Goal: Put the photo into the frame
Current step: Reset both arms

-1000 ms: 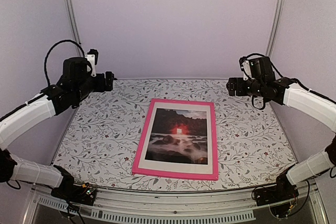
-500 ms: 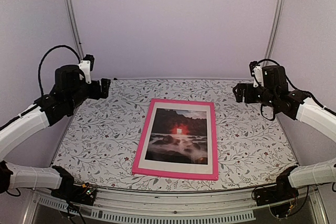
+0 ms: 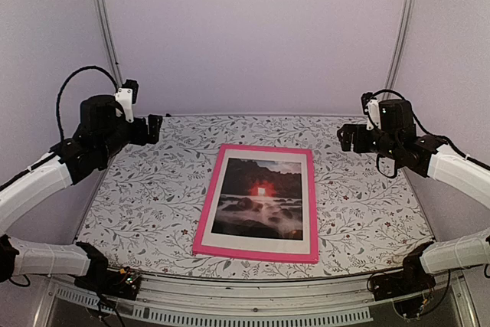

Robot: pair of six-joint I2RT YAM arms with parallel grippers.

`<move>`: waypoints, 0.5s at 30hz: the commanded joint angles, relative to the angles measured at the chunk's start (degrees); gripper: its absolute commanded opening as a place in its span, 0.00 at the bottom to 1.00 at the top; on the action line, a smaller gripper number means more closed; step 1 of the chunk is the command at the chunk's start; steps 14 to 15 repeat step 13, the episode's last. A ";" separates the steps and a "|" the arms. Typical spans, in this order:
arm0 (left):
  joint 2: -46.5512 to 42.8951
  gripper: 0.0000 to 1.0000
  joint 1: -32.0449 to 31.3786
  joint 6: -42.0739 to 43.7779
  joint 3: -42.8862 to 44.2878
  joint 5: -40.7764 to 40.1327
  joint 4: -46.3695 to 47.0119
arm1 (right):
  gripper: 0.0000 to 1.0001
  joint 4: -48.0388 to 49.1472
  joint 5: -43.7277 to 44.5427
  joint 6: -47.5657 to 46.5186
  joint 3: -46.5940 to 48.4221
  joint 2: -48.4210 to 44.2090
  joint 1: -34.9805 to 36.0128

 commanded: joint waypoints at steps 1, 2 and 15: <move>-0.17 1.00 0.57 0.35 -0.95 -0.02 1.48 | 0.99 2.37 -0.44 -0.27 0.41 1.60 -0.18; -0.17 1.00 0.50 0.36 -1.00 0.00 1.49 | 0.99 2.49 -0.48 -0.32 0.41 1.82 -0.17; 0.38 1.00 0.53 0.36 -0.87 0.17 1.29 | 0.99 2.79 -0.78 -0.55 0.35 2.16 -0.18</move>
